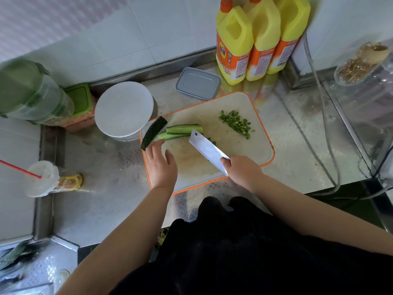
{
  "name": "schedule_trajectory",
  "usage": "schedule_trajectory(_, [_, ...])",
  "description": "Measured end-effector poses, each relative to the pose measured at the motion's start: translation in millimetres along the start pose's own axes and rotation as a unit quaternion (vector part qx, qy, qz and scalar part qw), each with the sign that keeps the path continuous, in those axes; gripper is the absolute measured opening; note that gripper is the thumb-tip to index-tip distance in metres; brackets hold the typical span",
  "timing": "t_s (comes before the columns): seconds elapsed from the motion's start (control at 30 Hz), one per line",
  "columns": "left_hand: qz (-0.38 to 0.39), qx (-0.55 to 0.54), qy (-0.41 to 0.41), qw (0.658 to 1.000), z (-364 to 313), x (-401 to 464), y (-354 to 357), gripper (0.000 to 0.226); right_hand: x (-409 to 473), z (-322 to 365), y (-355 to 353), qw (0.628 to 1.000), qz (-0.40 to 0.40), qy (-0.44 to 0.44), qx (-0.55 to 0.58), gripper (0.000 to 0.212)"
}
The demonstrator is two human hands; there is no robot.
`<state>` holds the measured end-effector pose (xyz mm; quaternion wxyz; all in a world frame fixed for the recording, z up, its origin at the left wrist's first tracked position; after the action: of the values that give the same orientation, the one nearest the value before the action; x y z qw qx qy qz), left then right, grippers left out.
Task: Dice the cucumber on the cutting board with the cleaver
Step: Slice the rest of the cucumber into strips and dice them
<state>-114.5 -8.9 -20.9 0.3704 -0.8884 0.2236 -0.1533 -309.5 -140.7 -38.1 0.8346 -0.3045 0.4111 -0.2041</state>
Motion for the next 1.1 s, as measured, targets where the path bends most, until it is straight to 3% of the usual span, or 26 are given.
schedule_trajectory(0.17, [0.130, 0.145, 0.101, 0.976, -25.6, 35.3, 20.3, 0.045, 0.0, -10.0, -6.3, 0.999, -0.035, 0.029, 0.006, 0.047])
schedule_trajectory(0.37, [0.261, 0.298, 0.146, 0.907, -24.4, 72.2, 51.8, 0.056, -2.0, -18.2, -18.7, 0.997, -0.064, 0.048, -0.009, 0.044])
schedule_trajectory(0.63, [0.240, 0.307, 0.124, 0.913, -21.7, 76.8, 49.6, 0.040, -5.5, -17.7, -20.7, 0.998, -0.058, 0.037, -0.001, 0.046])
schedule_trajectory(0.83, [0.236, 0.316, 0.107, 0.913, -20.9, 72.2, 44.6, 0.039, -5.8, -11.2, -15.2, 0.999, -0.030, 0.016, -0.011, 0.047])
schedule_trajectory(1.1, [0.221, 0.313, 0.090, 0.919, -13.7, 62.4, 37.7, 0.043, -6.3, -18.5, -30.7, 0.997, -0.061, 0.038, 0.009, 0.047])
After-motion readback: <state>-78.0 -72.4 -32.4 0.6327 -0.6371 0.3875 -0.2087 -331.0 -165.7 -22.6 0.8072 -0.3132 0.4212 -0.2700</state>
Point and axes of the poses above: each hand's wrist, its own x-axis towards the middle knuckle, its own y-axis out of the palm, z = x × y, the point moved 4 cm from there along x, towards the middle knuckle, and after that the axes turned 5 degrees about -y, right-handed, at the moved point
